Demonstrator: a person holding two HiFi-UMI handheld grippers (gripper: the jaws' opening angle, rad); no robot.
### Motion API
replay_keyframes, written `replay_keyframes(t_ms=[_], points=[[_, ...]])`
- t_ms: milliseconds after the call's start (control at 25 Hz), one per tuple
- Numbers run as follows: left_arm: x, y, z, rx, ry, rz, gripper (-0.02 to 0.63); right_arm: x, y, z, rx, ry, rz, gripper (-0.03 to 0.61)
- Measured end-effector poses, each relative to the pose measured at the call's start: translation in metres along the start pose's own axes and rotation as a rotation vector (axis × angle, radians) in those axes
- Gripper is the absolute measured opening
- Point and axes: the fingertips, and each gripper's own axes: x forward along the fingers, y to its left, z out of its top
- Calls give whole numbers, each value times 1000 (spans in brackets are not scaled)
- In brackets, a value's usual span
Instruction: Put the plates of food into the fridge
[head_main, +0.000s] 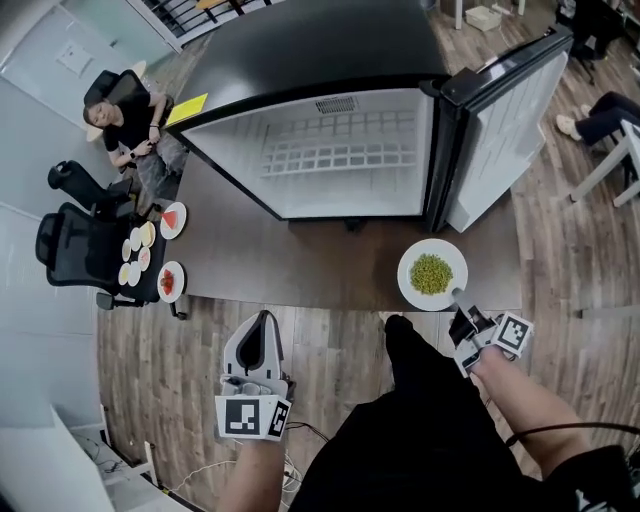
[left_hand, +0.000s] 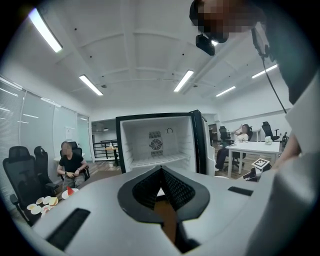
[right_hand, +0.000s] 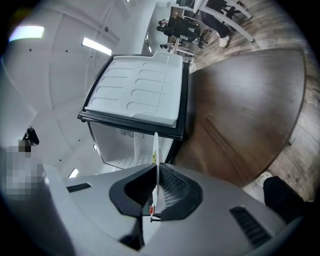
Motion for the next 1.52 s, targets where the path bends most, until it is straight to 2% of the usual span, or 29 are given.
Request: replay_keyframes(t_ms=[640, 920, 1520], points=[[27, 62, 6, -39, -25, 90, 6, 121, 103, -21, 30, 161, 119, 20], [53, 85, 13, -50, -29, 98, 6, 165, 127, -22, 33, 199, 131, 21], [89, 125, 38, -36, -24, 126, 6, 244, 169, -13, 43, 189, 129, 21]])
